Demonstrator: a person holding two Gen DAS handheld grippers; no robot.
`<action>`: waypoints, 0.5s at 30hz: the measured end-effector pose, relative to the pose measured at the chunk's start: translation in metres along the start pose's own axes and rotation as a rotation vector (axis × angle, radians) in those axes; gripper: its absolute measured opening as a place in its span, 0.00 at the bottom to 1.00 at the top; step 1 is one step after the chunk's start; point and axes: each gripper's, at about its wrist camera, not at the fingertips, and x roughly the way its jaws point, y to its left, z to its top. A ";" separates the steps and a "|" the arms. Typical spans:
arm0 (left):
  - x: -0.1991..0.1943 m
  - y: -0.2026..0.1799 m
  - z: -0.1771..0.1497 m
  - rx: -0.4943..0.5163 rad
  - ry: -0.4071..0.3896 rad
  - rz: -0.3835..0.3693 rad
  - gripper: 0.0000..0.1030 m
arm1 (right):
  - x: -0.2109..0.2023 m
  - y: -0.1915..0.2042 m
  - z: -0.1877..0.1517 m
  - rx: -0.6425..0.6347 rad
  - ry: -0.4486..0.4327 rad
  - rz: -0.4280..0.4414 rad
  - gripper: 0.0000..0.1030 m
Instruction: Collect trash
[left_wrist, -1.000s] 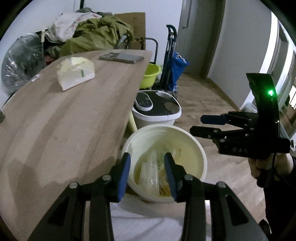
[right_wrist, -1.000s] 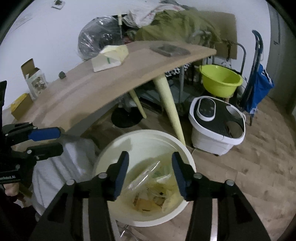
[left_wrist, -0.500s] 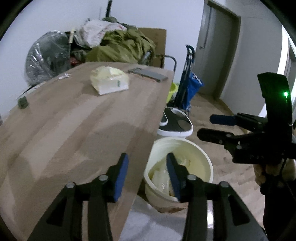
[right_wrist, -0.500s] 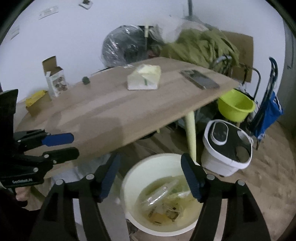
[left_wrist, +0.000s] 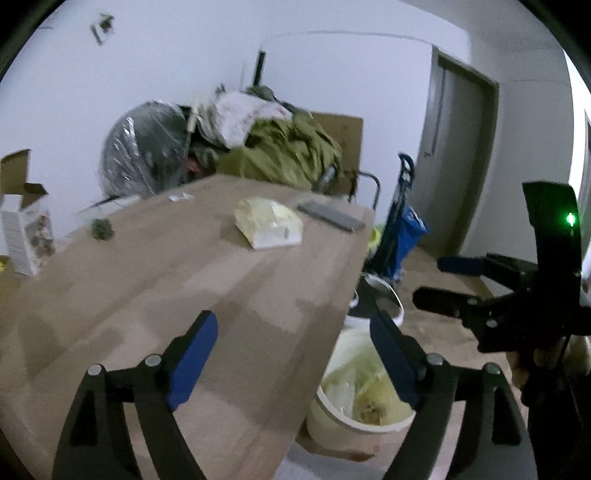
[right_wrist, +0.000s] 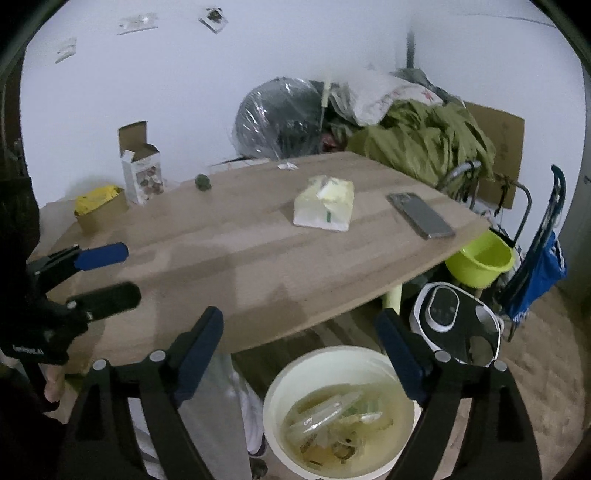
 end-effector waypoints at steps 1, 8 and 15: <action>-0.004 0.001 0.002 -0.005 -0.012 0.009 0.84 | -0.002 0.002 0.003 -0.007 -0.009 0.006 0.83; -0.030 0.006 0.014 -0.038 -0.086 0.064 0.84 | -0.016 0.006 0.017 -0.037 -0.062 0.024 0.84; -0.050 -0.003 0.023 0.020 -0.177 0.140 0.94 | -0.035 0.004 0.026 -0.041 -0.127 0.033 0.99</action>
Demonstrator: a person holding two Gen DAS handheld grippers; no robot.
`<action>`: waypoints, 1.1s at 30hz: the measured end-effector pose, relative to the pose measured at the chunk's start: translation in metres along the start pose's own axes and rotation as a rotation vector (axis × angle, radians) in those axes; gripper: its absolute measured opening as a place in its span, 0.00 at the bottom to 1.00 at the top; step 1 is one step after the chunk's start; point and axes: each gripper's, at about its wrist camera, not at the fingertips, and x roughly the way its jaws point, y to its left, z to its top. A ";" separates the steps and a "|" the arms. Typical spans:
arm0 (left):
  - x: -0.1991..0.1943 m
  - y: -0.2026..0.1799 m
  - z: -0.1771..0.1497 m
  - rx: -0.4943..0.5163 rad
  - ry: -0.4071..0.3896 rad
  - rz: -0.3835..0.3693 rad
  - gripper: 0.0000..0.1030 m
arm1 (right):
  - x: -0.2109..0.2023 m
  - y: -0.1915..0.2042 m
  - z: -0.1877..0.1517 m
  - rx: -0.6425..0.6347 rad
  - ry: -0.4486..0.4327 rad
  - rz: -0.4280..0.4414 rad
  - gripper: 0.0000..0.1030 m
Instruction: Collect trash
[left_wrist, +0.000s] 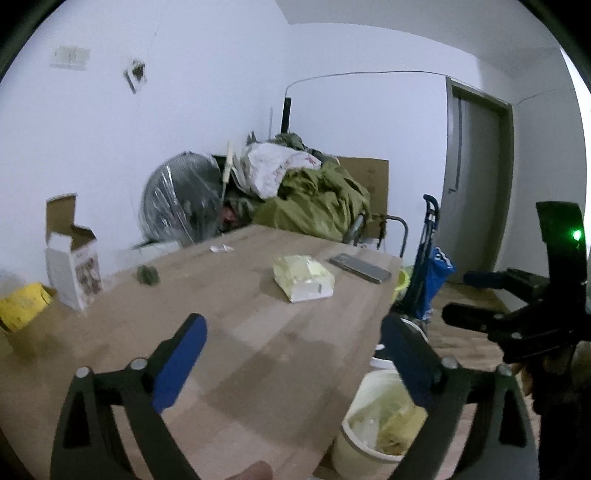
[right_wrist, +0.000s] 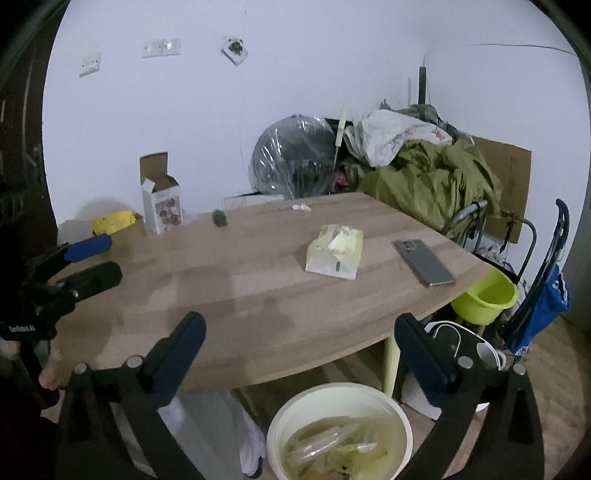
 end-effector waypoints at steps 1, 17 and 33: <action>0.000 0.000 0.001 0.005 -0.006 0.007 0.95 | -0.001 0.000 0.000 0.000 0.000 -0.001 0.99; 0.018 0.001 -0.009 -0.019 0.032 -0.058 0.98 | 0.011 -0.010 -0.012 0.031 0.044 0.003 0.99; 0.018 -0.004 -0.008 -0.010 0.019 -0.073 0.98 | 0.006 -0.017 -0.020 0.052 0.042 -0.015 0.99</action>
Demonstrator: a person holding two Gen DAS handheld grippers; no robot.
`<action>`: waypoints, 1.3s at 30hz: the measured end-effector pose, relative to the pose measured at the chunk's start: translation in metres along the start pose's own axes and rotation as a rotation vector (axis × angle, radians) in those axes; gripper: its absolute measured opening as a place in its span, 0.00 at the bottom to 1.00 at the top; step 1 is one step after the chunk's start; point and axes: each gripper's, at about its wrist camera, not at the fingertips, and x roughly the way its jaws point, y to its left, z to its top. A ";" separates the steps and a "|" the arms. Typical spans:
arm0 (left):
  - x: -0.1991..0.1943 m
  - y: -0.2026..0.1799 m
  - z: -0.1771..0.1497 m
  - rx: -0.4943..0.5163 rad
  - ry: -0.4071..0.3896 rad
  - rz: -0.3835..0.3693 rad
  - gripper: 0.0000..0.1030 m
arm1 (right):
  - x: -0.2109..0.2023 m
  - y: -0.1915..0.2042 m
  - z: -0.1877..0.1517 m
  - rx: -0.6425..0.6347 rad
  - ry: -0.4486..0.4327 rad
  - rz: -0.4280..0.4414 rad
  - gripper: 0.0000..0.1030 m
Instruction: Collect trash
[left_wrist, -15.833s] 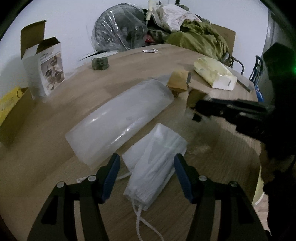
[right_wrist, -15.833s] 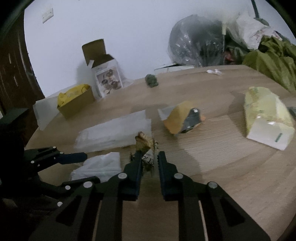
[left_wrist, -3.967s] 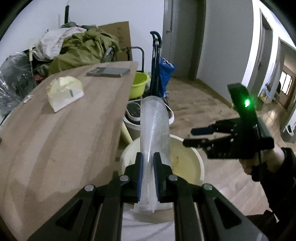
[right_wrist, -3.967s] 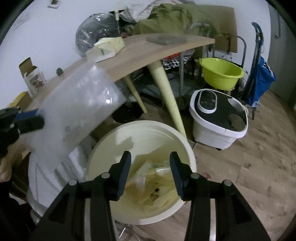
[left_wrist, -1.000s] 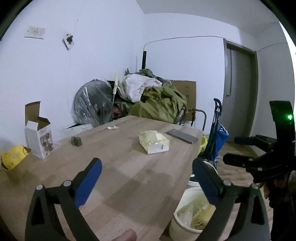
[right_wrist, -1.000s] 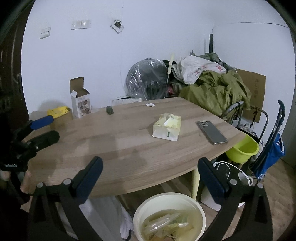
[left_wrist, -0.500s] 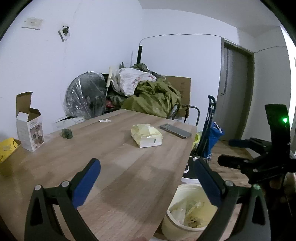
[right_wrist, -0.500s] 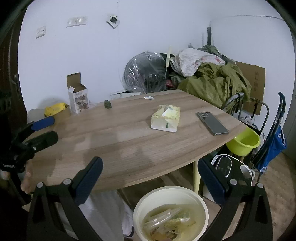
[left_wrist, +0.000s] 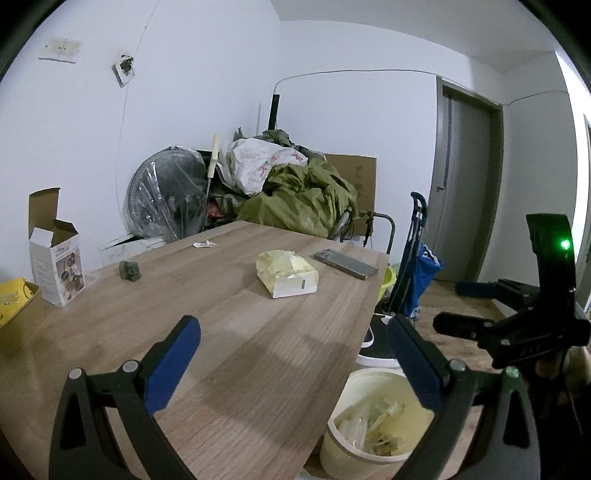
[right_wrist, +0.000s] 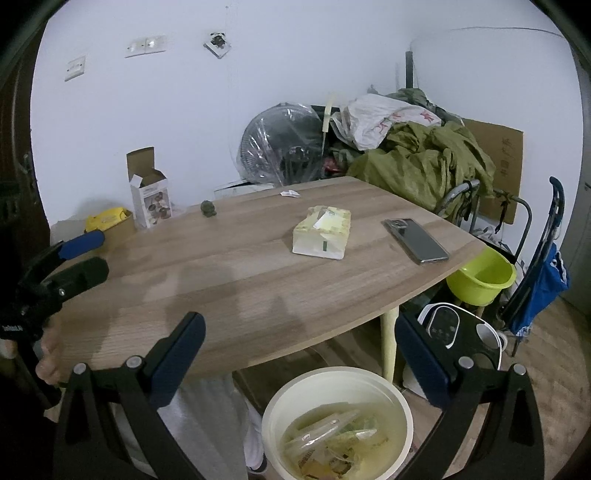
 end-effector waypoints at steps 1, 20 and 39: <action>0.000 0.000 0.000 0.001 -0.001 0.000 0.98 | 0.000 0.000 0.000 0.000 0.000 0.000 0.99; -0.001 -0.002 0.001 -0.009 0.002 -0.008 0.98 | -0.001 0.000 0.000 0.001 -0.002 -0.003 0.99; -0.001 -0.001 0.002 -0.015 0.003 -0.009 0.98 | -0.002 0.001 0.000 0.001 -0.004 -0.003 0.99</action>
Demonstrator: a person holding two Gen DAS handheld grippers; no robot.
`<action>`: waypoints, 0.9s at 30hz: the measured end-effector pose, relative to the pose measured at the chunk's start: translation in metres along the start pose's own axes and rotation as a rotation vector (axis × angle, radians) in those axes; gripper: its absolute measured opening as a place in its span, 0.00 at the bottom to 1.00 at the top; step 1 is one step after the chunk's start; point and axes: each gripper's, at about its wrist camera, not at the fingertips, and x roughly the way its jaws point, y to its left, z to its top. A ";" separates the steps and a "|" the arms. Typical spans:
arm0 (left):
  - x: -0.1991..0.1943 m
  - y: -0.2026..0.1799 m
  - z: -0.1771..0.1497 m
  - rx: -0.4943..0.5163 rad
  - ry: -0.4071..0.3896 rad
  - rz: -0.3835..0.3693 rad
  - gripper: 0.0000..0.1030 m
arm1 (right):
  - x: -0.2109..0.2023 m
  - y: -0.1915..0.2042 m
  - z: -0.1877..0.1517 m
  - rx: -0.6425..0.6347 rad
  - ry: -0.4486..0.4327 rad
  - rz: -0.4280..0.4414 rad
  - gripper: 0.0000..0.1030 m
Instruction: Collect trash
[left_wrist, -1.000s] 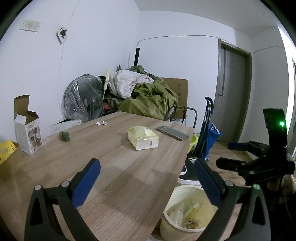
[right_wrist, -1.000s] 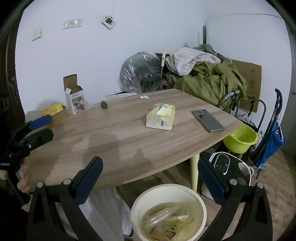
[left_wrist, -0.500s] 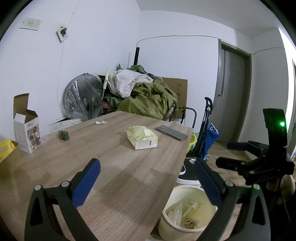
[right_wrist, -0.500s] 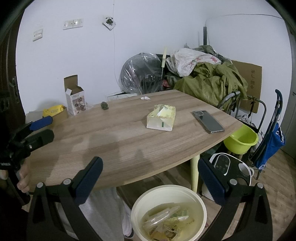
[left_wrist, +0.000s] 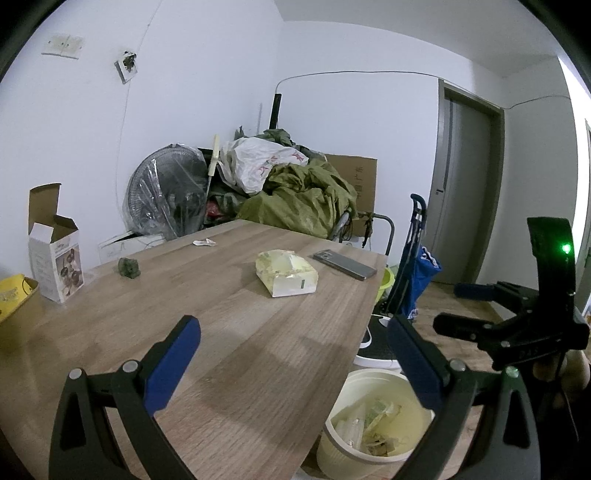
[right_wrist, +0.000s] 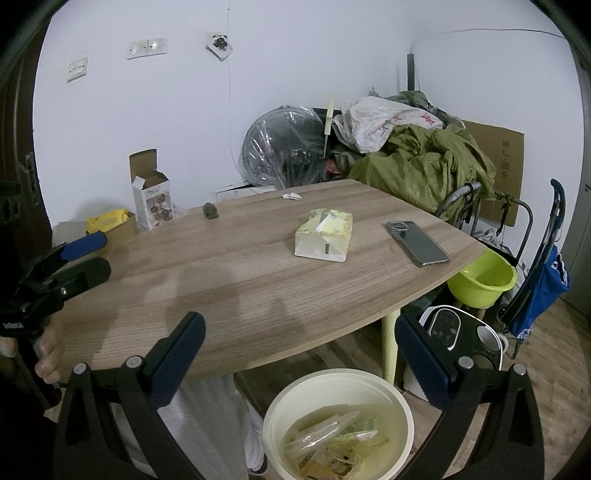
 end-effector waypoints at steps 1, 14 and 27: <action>0.000 0.000 0.000 0.001 -0.002 0.000 0.98 | 0.000 0.000 0.000 0.000 0.000 0.000 0.99; 0.000 0.000 0.000 -0.002 -0.003 0.003 0.98 | -0.002 0.005 0.007 -0.013 -0.003 0.003 0.99; -0.001 -0.001 0.002 -0.008 -0.007 0.006 0.98 | 0.002 0.005 0.008 -0.019 0.004 0.009 0.99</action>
